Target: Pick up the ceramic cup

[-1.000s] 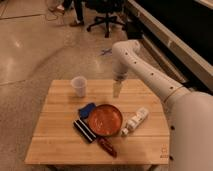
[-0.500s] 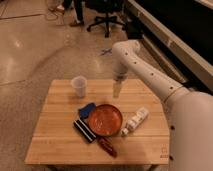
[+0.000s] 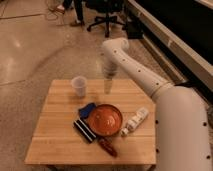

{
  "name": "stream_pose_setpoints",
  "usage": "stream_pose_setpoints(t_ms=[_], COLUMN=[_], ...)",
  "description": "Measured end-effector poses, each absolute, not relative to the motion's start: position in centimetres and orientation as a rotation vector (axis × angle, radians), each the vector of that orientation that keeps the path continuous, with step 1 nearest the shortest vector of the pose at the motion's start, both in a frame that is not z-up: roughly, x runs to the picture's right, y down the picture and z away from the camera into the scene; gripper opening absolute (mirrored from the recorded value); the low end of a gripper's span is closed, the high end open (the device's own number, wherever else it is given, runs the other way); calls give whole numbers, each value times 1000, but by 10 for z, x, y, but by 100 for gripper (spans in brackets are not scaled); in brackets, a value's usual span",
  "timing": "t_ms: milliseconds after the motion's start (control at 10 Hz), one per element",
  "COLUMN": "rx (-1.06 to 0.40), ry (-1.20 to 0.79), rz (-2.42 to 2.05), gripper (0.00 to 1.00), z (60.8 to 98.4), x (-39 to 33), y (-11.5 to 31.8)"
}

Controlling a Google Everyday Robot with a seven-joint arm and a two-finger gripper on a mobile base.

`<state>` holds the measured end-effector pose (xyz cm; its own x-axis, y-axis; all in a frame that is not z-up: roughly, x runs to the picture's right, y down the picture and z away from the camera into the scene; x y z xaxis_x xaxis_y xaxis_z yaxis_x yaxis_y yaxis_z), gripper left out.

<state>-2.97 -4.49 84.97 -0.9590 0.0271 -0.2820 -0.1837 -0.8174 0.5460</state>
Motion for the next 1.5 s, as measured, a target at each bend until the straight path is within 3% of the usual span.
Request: stream_pose_setpoints(t_ms=[700,1500], rx=[-611,-598], ry=[835,837], rz=[2668,2576], gripper=[80,80], z=[860,889], x=[-126,-153], y=[-43,2])
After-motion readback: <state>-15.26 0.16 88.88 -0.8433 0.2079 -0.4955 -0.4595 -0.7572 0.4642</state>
